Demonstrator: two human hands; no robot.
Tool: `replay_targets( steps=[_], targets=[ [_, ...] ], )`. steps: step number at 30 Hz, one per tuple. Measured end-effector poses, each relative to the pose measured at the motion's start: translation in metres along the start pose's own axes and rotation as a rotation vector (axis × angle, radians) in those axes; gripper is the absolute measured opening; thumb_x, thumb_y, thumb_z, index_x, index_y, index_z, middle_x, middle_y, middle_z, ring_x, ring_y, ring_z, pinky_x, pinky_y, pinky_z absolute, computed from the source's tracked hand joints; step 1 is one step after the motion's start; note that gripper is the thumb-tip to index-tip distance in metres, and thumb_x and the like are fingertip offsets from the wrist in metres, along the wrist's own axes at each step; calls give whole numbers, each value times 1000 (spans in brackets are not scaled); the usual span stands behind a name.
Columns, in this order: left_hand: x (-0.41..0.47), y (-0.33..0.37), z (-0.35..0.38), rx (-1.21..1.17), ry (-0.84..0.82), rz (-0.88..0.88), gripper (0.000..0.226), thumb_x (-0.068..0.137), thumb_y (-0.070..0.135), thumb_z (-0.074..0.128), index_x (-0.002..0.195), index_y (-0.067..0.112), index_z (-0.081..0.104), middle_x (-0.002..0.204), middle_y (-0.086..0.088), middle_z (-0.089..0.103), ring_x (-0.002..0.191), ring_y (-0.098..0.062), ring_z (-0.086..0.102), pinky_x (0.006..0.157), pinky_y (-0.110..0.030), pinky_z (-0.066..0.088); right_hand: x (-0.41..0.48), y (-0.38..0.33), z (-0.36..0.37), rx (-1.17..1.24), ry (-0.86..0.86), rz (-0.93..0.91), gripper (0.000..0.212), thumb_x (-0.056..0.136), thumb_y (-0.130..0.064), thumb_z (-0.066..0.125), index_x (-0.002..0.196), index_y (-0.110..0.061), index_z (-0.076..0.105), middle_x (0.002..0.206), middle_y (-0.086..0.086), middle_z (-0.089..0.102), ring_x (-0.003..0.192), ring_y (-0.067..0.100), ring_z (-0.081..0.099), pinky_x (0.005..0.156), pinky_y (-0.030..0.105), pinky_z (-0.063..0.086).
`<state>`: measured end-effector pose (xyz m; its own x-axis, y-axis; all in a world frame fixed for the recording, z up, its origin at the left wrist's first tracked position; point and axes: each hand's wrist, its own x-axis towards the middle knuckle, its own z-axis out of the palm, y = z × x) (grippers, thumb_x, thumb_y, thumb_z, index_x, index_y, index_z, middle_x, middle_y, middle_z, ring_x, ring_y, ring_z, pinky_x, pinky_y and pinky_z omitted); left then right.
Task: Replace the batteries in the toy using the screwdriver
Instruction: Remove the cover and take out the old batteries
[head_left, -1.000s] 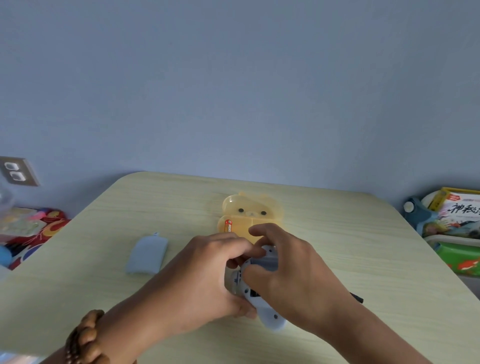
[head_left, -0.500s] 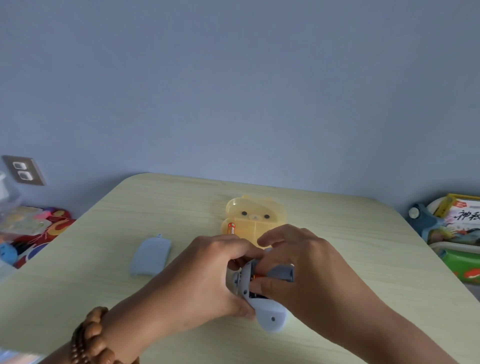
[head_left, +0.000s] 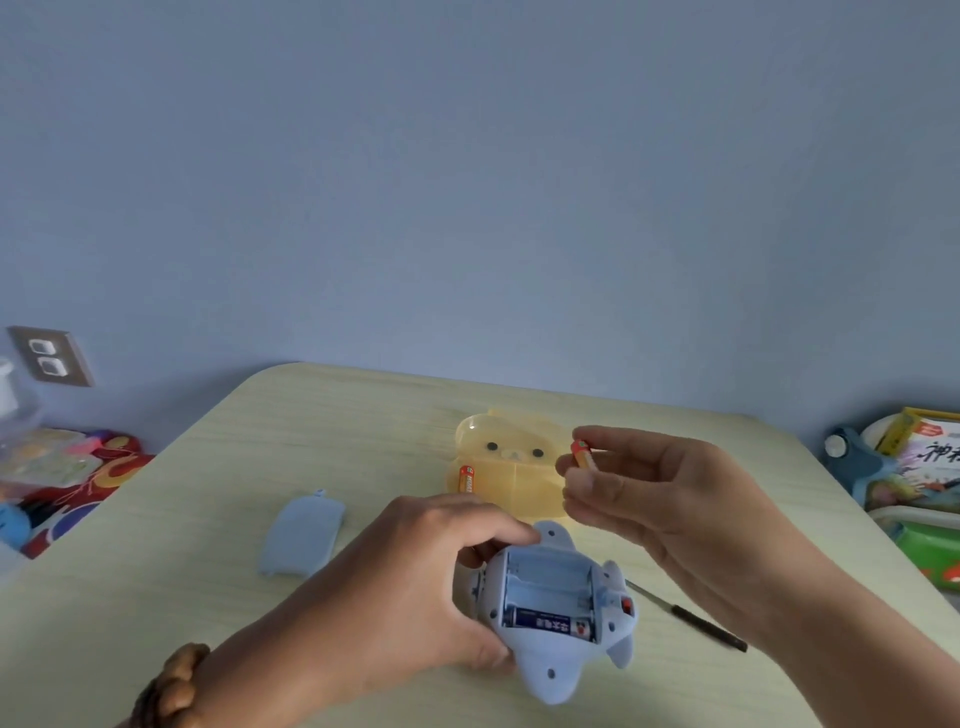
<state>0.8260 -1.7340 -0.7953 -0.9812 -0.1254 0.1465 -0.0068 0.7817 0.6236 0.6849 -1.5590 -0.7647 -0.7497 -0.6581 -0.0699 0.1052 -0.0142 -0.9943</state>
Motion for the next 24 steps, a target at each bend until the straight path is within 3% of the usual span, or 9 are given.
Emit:
replay_targets(
  steps=[3, 7, 10, 13, 19, 24],
  targets=[
    [0, -1, 0, 4, 1, -2, 70, 53, 31, 91, 117, 48, 66, 105, 31, 65, 100, 8, 61, 76, -5, 45, 4, -9, 0, -183, -26, -45, 59, 59, -11, 88, 115, -9, 70, 98, 6, 81, 85, 22, 79, 74, 24, 61],
    [0, -1, 1, 26, 10, -11, 73, 53, 33, 92, 119, 47, 66, 103, 29, 66, 101, 8, 60, 77, -6, 45, 29, -15, 12, -760, 58, -201, 56, 54, -46, 93, 104, -31, 73, 89, -12, 78, 67, 4, 74, 65, 14, 54],
    [0, 0, 0, 39, 1, -6, 74, 53, 34, 92, 120, 49, 65, 105, 30, 65, 102, 10, 59, 77, -5, 44, 53, -5, 25, -1057, 2, -282, 64, 55, -58, 90, 111, -34, 71, 94, -18, 67, 75, -4, 62, 65, 14, 46],
    [-1, 1, -1, 33, -2, 10, 73, 53, 33, 93, 120, 48, 66, 106, 29, 65, 102, 10, 60, 77, -5, 44, 70, 6, 36, -1145, -73, -287, 64, 60, -53, 90, 117, -28, 71, 99, -14, 63, 74, -2, 54, 68, 16, 44],
    [0, 0, -1, 32, -7, 13, 73, 54, 39, 92, 122, 47, 64, 107, 28, 65, 101, 8, 62, 77, -10, 49, 84, 15, 43, -1180, -146, -215, 62, 66, -52, 86, 120, -25, 70, 99, -13, 67, 91, 5, 63, 85, 23, 55],
    [1, 1, -3, 41, -7, -6, 74, 54, 41, 93, 122, 47, 64, 107, 29, 65, 102, 9, 60, 81, -11, 50, 83, 15, 42, -1207, -194, -199, 61, 73, -50, 82, 126, -25, 66, 98, -16, 62, 88, 2, 58, 75, 14, 44]
  ],
)
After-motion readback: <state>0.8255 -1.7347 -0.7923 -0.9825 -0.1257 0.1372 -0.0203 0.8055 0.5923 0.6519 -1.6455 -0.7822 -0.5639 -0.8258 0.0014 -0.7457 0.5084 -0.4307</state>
